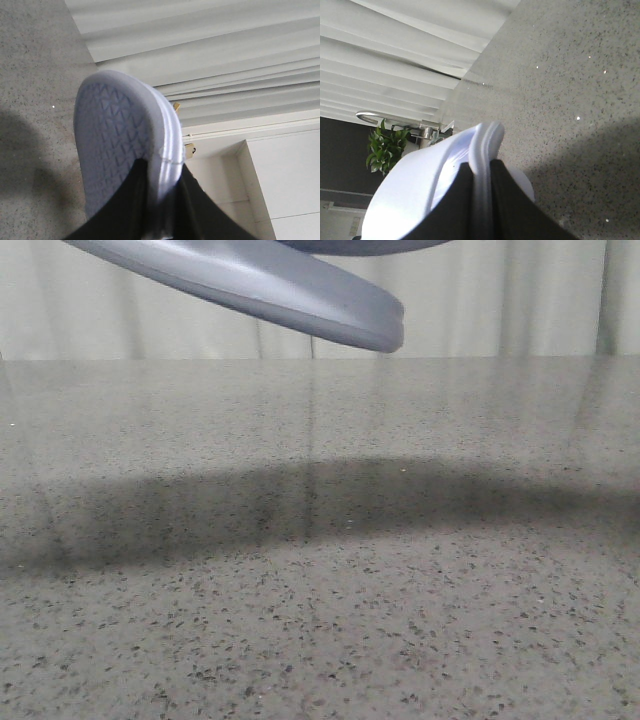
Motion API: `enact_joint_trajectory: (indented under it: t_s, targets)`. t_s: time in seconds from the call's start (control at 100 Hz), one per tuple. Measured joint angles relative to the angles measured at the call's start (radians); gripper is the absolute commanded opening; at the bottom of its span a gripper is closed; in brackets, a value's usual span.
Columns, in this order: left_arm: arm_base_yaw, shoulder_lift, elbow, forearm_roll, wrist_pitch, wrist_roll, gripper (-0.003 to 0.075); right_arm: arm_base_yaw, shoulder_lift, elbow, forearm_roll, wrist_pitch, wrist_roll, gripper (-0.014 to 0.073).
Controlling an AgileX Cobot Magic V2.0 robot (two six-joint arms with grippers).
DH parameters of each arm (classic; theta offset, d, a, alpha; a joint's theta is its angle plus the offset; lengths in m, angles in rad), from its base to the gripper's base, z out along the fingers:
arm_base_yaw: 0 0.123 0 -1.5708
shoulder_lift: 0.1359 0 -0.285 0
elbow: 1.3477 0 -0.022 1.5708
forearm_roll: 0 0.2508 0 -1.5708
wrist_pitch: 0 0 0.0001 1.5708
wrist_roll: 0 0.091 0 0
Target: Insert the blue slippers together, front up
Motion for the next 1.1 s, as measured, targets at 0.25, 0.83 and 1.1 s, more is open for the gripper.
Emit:
enact_joint_trajectory:
  t_s: [0.25,0.83,1.1]
  targets:
    - [0.002,-0.001,-0.004,-0.009,0.0,0.0,0.0016,0.038,0.05,0.001,0.0,-0.027,-0.047,-0.0106]
    - [0.002,-0.001,-0.004,0.012,0.046,0.024,0.0016,0.066,0.05,-0.021,0.002,-0.143,-0.319,0.038]
    - [0.002,-0.001,-0.004,0.017,0.046,0.024,0.0016,0.069,-0.035,-0.041,0.005,-0.368,-0.394,0.0381]
